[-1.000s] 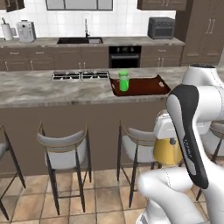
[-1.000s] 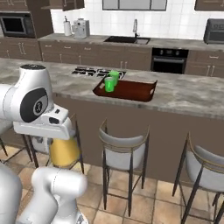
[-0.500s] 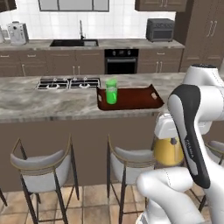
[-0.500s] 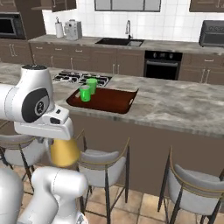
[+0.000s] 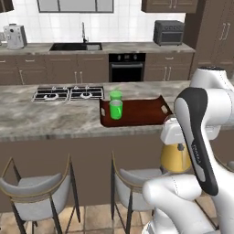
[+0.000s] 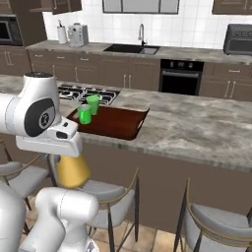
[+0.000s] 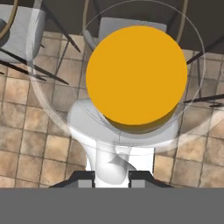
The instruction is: There is a tray on the dining counter. Grab the cup, mug, and pitcher and place them on the tray. The pitcher may be placed next to the tray if it cannot fit the tray.
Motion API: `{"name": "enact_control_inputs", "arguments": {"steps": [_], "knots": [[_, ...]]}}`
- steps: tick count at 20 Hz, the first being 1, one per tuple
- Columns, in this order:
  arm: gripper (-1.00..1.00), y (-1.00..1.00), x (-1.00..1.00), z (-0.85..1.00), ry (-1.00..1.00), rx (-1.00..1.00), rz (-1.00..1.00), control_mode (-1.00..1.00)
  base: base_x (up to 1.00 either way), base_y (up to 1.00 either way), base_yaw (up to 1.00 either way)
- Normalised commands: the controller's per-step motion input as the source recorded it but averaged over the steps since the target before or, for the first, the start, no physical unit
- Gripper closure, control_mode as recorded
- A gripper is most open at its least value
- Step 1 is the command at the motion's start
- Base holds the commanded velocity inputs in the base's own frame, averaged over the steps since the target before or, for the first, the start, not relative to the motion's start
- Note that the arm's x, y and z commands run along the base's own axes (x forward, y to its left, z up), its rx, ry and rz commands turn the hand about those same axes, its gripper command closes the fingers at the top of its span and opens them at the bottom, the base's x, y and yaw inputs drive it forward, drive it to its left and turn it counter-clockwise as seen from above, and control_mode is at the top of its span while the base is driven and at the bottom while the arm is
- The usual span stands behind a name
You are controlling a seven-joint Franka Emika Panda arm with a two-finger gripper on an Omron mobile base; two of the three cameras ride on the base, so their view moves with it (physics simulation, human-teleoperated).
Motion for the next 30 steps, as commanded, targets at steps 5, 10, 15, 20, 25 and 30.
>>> {"name": "enact_control_inputs", "arguments": {"steps": [5, 10, 15, 20, 25, 30], "knots": [[1.00, 0.00, 0.00, 0.00, 0.00, 0.00, 0.00, 1.00, 0.27, -0.11, -0.07], [1.00, 0.00, 0.00, 0.00, 0.00, 0.00, 0.00, 1.00, 0.43, -0.04, -0.16], [1.00, 0.00, 0.00, 0.00, 0.00, 0.00, 0.00, 1.00, 0.62, 0.00, -0.13], [1.00, 0.00, 0.00, 0.00, 0.00, 0.00, 0.00, 1.00, 0.57, 0.00, -0.14], [1.00, 0.00, 0.00, 0.00, 0.00, 0.00, 0.00, 1.00, 0.67, 0.00, -0.12], [1.00, -0.01, 0.07, 0.02, 0.00, 0.01, 0.00, -1.00, 0.42, 0.00, -0.02]]}}
